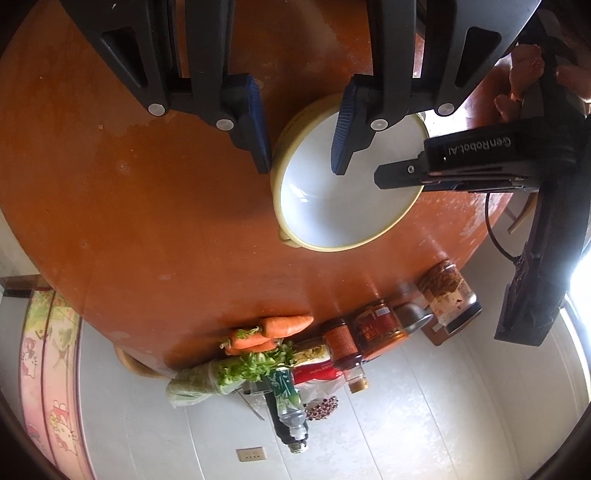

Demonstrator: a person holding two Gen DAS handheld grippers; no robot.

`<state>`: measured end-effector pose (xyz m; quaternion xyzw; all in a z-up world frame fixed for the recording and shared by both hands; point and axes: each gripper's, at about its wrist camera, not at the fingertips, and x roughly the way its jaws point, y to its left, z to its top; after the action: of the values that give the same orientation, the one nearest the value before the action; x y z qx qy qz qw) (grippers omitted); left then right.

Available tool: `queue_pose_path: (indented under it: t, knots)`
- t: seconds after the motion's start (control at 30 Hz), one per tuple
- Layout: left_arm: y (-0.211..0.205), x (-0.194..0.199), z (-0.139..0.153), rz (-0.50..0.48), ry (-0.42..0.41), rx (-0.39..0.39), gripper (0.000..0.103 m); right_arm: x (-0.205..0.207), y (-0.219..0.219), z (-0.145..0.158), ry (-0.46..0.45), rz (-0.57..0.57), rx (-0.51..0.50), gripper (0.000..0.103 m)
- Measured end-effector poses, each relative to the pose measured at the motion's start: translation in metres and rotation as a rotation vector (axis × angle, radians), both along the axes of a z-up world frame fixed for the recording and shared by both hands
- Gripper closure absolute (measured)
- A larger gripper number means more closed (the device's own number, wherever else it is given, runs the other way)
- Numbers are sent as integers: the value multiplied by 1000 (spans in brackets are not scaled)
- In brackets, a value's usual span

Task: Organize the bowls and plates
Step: 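Move the right tool to the cream-yellow bowl and grasp its rim, then lift the cream-yellow bowl with the right tool toward the steel basin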

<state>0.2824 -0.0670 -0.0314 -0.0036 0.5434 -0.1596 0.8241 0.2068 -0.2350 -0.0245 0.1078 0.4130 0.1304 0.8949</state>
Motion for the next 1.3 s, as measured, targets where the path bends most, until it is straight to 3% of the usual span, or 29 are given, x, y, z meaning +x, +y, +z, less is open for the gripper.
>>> queue_pose_path:
  t: [0.27, 1.3]
  knots:
    - [-1, -13, 6, -17, -44, 66, 82, -5, 10, 6, -31, 44, -13, 73]
    - [25, -81, 81, 65, -243, 44, 82, -55, 34, 70, -200, 105, -23, 73]
